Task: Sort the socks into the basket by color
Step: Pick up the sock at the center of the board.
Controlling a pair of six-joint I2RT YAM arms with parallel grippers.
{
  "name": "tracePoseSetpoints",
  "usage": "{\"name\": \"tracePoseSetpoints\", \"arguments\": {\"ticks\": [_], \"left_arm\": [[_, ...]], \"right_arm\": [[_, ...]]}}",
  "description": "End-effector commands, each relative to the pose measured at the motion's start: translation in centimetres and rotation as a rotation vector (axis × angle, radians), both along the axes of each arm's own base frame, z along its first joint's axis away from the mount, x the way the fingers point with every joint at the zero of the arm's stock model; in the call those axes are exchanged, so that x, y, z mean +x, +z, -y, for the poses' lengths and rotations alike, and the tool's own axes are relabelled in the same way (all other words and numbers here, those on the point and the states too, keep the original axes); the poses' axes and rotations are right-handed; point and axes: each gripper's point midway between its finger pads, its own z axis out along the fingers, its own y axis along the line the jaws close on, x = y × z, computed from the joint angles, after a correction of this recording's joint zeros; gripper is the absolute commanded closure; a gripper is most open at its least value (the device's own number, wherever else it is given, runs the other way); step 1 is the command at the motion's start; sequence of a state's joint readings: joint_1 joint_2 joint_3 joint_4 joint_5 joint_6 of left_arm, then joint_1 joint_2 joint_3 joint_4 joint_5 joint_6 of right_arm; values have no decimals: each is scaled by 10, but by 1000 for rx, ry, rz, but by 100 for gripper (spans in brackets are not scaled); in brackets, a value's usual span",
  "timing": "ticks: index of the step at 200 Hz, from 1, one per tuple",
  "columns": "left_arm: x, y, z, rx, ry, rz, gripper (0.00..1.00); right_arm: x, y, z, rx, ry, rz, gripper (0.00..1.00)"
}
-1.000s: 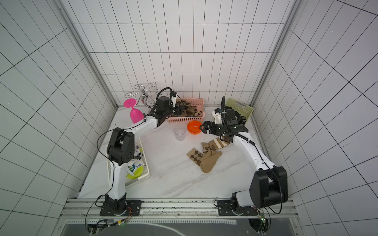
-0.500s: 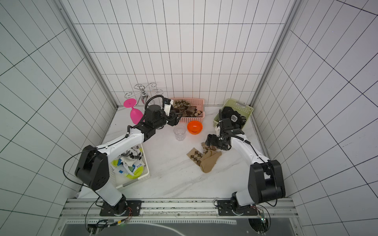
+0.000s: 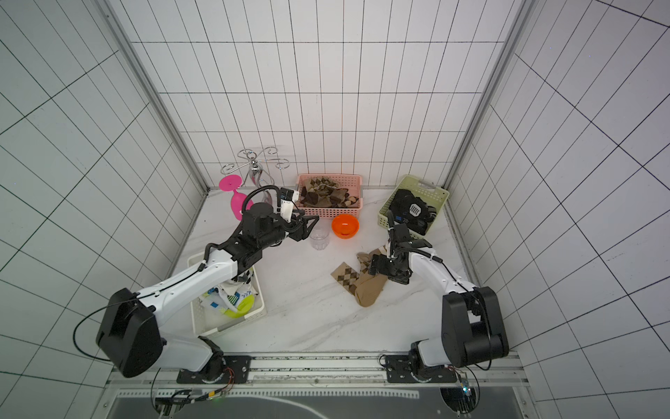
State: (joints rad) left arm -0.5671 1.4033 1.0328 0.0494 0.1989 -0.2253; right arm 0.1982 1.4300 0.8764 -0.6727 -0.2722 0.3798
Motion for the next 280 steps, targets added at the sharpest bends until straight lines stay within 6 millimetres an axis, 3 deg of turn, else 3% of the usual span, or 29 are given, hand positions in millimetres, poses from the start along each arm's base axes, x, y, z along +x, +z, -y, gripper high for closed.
{"name": "tracePoseSetpoints", "arguments": {"ticks": [1,24,48,85,108,123,186,280], "left_arm": [[-5,0,-3,-16,11,-6,33],[-8,-2,-2,-18,6,-9,33],[-10,-2,1,-15,1,-10,33],[-11,-2,3,-16,-1,-10,33],[-13,-1,2,-14,-2,-7,34],[-15,-1,1,-11,-1,-7,34],[-20,-1,1,-13,-2,-7,34],[-26,0,2,-13,-5,-6,34]], "right_arm": [[-18,-23,-1,7,-4,-66,7],[-16,-27,-2,14,-13,-54,11],[-16,-28,-4,23,-6,-50,26],[-13,-25,-5,29,-2,-31,85],[-13,-13,-4,16,7,-10,90],[-12,2,-4,-6,15,23,99],[-10,68,-4,-61,53,167,100],[13,183,-32,33,159,556,100]]}}
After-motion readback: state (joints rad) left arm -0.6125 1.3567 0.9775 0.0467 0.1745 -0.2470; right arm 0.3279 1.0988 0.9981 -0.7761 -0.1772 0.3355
